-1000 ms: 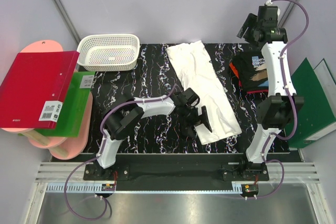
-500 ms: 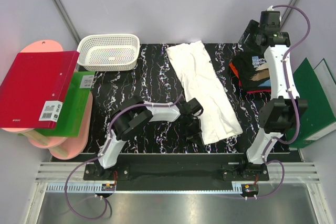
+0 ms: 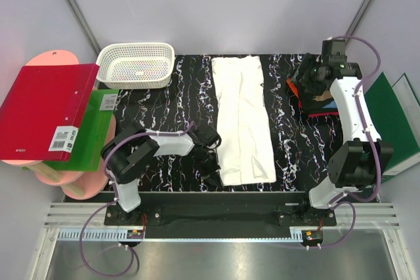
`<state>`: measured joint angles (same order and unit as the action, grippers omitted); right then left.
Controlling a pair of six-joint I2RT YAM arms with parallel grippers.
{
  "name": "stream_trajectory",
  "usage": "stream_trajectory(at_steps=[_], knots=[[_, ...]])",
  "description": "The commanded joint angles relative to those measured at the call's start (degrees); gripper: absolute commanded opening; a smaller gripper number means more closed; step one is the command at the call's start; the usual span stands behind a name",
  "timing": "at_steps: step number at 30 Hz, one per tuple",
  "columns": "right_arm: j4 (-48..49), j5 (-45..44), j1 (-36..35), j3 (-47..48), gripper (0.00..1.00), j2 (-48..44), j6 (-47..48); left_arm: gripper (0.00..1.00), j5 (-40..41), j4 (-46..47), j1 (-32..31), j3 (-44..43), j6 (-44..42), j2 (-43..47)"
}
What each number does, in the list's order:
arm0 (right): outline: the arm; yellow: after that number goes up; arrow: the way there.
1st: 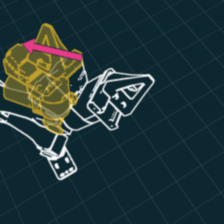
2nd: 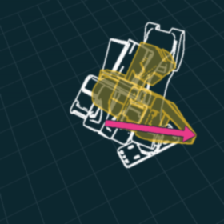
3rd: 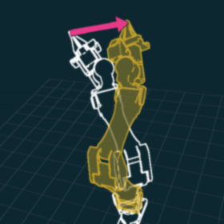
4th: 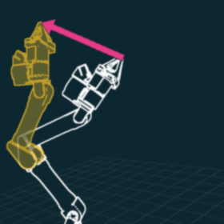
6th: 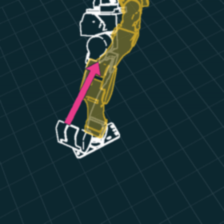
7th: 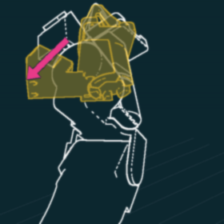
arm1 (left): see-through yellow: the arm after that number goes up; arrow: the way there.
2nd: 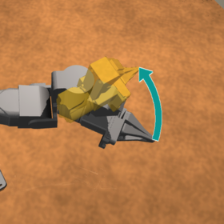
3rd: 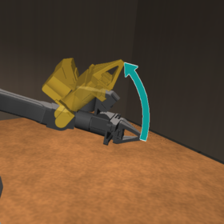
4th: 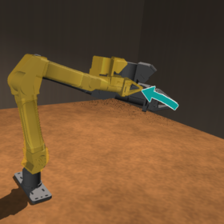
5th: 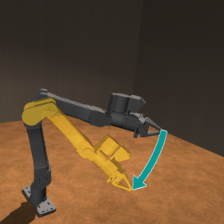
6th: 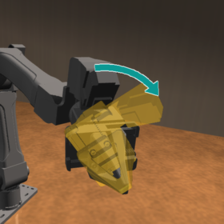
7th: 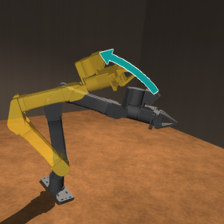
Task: Fold and stack the t-shirts
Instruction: Rotate the tshirt 90 degrees, then grab the bottom of the folded rectangular tshirt with both arms
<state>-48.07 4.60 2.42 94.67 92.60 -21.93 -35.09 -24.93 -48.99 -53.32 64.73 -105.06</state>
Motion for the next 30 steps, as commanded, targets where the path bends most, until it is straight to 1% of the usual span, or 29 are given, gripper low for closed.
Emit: stream_trajectory(at_steps=[1,3,6,7,8,9,10,11,13,14,16,17,19,21,22,25,26,30], knots=[[-1.8,8.7,0.1,-6.5,0.73,-5.2,-2.6,0.00,5.7,-6.6,0.4,3.3,-4.4,4.9],[-1.8,11.7,0.1,-11.7,0.73,-6.5,-3.7,0.00,5.0,-7.5,1.1,5.3,-5.3,6.5],[-2.4,14.9,0.1,-17.9,0.73,-8.9,-4.8,0.00,6.2,-9.3,1.7,6.6,-6.5,9.3],[-2.6,16.0,0.1,-19.4,0.73,-10.1,-5.0,0.04,6.6,-9.9,1.8,6.6,-7.0,10.0],[-2.8,17.0,0.1,-22.0,0.73,-10.9,-5.7,0.44,6.7,-10.7,1.8,6.4,-7.8,10.7],[-3.0,19.3,0.1,-23.4,0.73,-11.7,-6.1,0.66,7.7,-12.1,1.7,5.2,-8.6,12.3],[-3.7,20.4,0.1,-25.8,0.73,-13.2,-6.5,0.85,8.1,-13.0,1.8,4.5,-10.1,13.5],[-4.1,21.5,0.1,-27.1,0.73,-13.9,-7.0,0.99,8.5,-15.0,1.8,4.0,-10.8,14.9],[-5.3,24.5,0.1,-29.9,0.73,-16.9,-7.6,0.99,10.8,-17.2,1.8,1.8,-12.6,19.4],[-5.4,25.7,0.1,-33.0,0.73,-17.9,-8.3,0.99,11.9,-20.0,1.8,1.2,-13.0,20.9],[-5.8,28.6,0.1,-36.9,0.72,-21.6,-9.3,0.99,13.8,-21.4,2.0,0.4,-13.2,24.6],[-5.8,29.2,0.1,-41.0,0.72,-22.9,-10.1,0.99,14.2,-21.6,2.1,0.8,-12.8,25.8],[-5.9,29.9,0.1,-45.2,0.70,-26.4,-10.7,0.99,15.7,-20.6,2.5,3.3,-11.0,28.0],[-6.0,30.0,0.1,-51.0,0.69,-28.6,-12.1,0.99,16.4,-16.9,2.8,7.2,-9.5,29.1],[-5.8,30.6,0.1,-54.5,0.68,-30.4,-12.5,0.99,16.5,-15.4,2.8,8.5,-7.6,29.2],[-5.6,32.0,0.1,-60.4,0.65,-32.6,-13.5,0.99,16.2,-7.2,2.9,13.6,-4.5,28.2],[-5.7,32.1,0.1,-61.6,0.63,-32.9,-13.7,0.99,15.8,-5.3,2.9,15.5,-4.1,27.5],[-5.5,32.3,0.1,-66.1,0.61,-32.9,-13.4,0.99,15.0,-1.8,2.8,16.5,-4.6,21.4]])
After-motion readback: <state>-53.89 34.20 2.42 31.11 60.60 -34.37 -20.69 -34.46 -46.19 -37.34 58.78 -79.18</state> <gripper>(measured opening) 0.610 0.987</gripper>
